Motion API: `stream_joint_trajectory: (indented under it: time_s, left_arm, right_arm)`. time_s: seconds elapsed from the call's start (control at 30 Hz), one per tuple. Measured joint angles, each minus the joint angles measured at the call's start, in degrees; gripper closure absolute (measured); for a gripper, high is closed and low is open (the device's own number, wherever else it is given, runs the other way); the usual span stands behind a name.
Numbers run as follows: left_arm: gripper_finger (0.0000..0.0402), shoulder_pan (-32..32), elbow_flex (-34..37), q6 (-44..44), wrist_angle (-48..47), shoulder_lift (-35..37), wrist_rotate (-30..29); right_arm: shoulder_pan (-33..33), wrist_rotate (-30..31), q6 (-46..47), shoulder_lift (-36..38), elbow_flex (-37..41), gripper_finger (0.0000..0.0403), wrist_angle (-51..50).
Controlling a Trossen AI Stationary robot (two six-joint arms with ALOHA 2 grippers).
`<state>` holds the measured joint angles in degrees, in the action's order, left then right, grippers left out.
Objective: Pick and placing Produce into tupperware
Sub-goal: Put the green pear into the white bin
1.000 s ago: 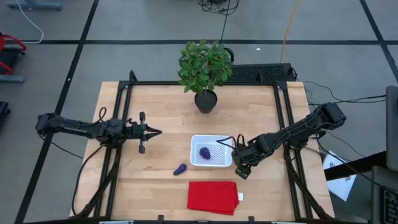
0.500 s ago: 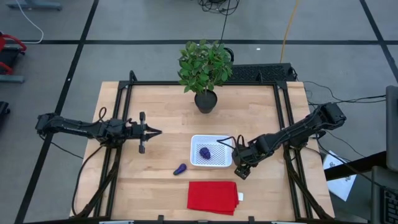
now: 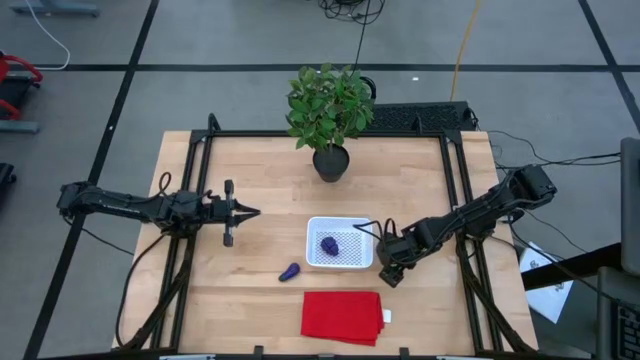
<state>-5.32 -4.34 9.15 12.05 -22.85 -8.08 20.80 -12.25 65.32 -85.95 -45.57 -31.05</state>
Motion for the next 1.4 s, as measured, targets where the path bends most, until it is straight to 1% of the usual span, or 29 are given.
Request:
stream_joint_trajectory:
  time_s: [0.57, 0.67, 0.97, 1.4]
  left_arm:
    - [0.0376, 0.00, 0.00, -0.42, 0.00, 0.00, 0.00]
    - [0.0376, 0.00, 0.00, -0.42, 0.00, 0.00, 0.00]
    - [0.0376, -0.02, 0.00, -0.40, -0.02, 0.00, 0.00]
    - [0.0376, 0.00, 0.00, -0.39, -0.02, 0.00, 0.00]
  right_arm:
    - [0.00, 0.00, -6.39, 0.00, 0.64, 0.0136, 0.04]
    - [0.00, 0.00, -6.45, 0.00, 0.64, 0.0143, 0.02]
    - [0.00, -0.06, -6.47, 0.10, 0.60, 0.0185, 0.09]
    - [-0.10, 0.09, -6.32, 3.65, 0.59, 0.0182, -0.05]
